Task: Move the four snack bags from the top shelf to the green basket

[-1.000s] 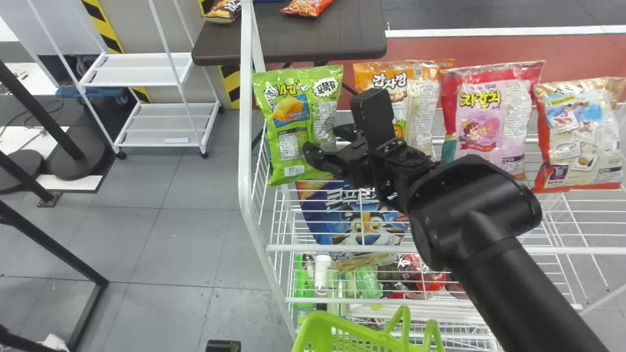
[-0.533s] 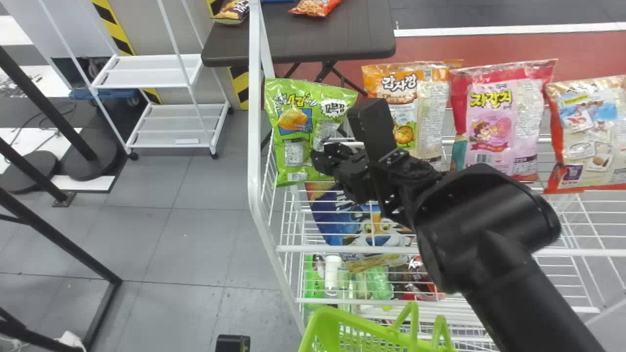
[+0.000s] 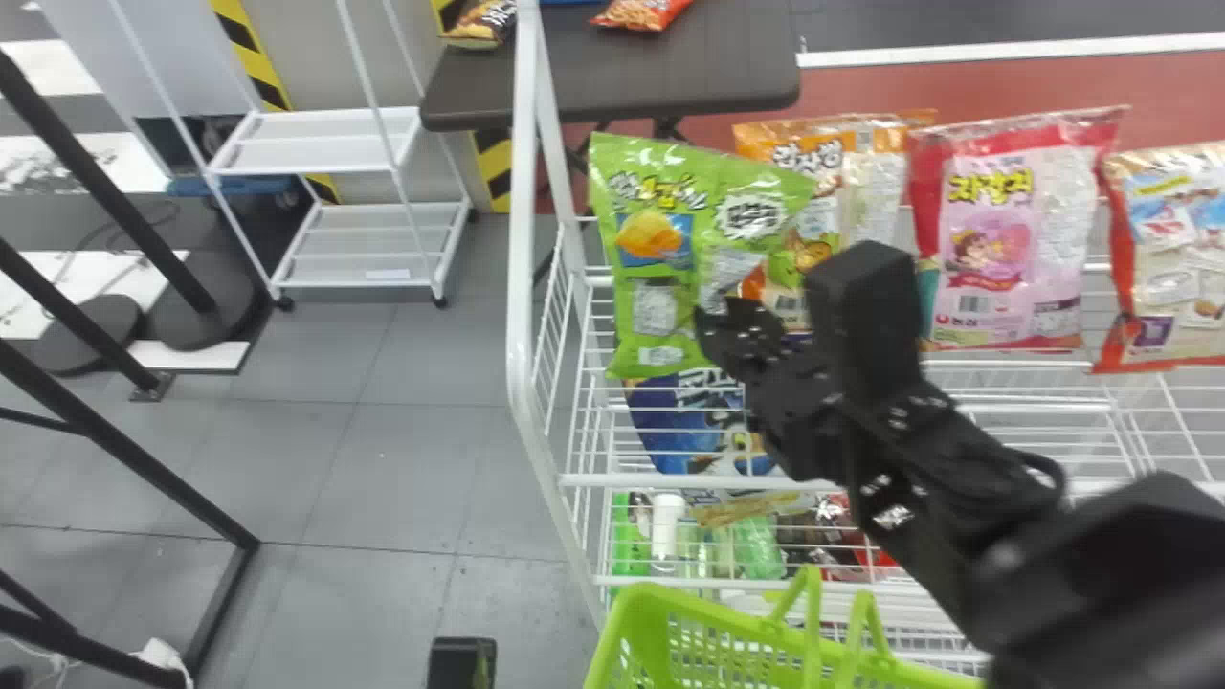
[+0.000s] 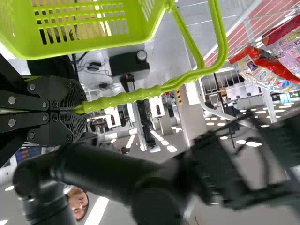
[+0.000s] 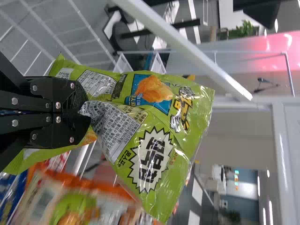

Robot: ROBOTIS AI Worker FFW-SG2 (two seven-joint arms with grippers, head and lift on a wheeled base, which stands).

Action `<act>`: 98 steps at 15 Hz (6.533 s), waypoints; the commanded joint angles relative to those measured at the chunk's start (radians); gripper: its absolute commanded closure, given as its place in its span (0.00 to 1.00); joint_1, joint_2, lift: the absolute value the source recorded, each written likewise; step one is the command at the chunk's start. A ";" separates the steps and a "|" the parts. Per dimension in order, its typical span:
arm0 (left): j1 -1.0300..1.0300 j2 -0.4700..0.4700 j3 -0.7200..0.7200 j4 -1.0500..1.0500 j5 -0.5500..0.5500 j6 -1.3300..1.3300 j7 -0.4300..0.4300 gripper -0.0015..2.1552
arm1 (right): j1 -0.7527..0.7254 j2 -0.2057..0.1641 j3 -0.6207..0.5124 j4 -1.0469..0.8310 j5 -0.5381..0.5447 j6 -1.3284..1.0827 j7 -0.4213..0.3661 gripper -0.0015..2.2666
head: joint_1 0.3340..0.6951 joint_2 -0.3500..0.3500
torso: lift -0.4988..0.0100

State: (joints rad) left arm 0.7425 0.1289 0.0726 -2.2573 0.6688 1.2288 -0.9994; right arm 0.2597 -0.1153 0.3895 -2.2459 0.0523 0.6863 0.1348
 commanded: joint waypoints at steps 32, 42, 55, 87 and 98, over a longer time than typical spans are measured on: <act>0.017 -0.098 0.022 -0.031 -0.064 -0.143 0.054 0.53 | 0.288 0.063 -0.443 -0.179 -0.210 0.123 0.299 0.03 | 1.00 0.08 | 0.98; -0.020 -0.041 -0.001 0.016 -0.044 -0.143 0.059 0.53 | -0.198 0.116 -0.181 0.437 0.078 -0.349 -0.041 0.06 | 1.00 0.28 | 0.98; -0.021 -0.020 0.024 0.035 -0.003 -0.146 0.038 0.53 | -0.306 0.116 -0.130 0.502 0.032 -0.135 0.081 0.94 | 1.00 0.44 | 0.98; 0.018 -0.098 0.004 -0.030 -0.075 -0.180 0.073 0.53 | 0.586 0.080 -0.500 -0.330 -0.298 0.402 0.480 0.94 | 1.00 0.00 | 0.98; 0.015 -0.097 -0.017 -0.033 -0.090 -0.196 0.088 0.53 | 0.550 0.034 -0.336 -0.230 -0.206 0.436 0.462 0.85 | 1.00 0.26 | 0.98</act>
State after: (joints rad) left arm 0.7587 0.0322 0.0592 -2.2897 0.5812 1.0333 -0.9113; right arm 0.8195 -0.0797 0.0536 -2.4925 -0.1493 1.1383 0.6012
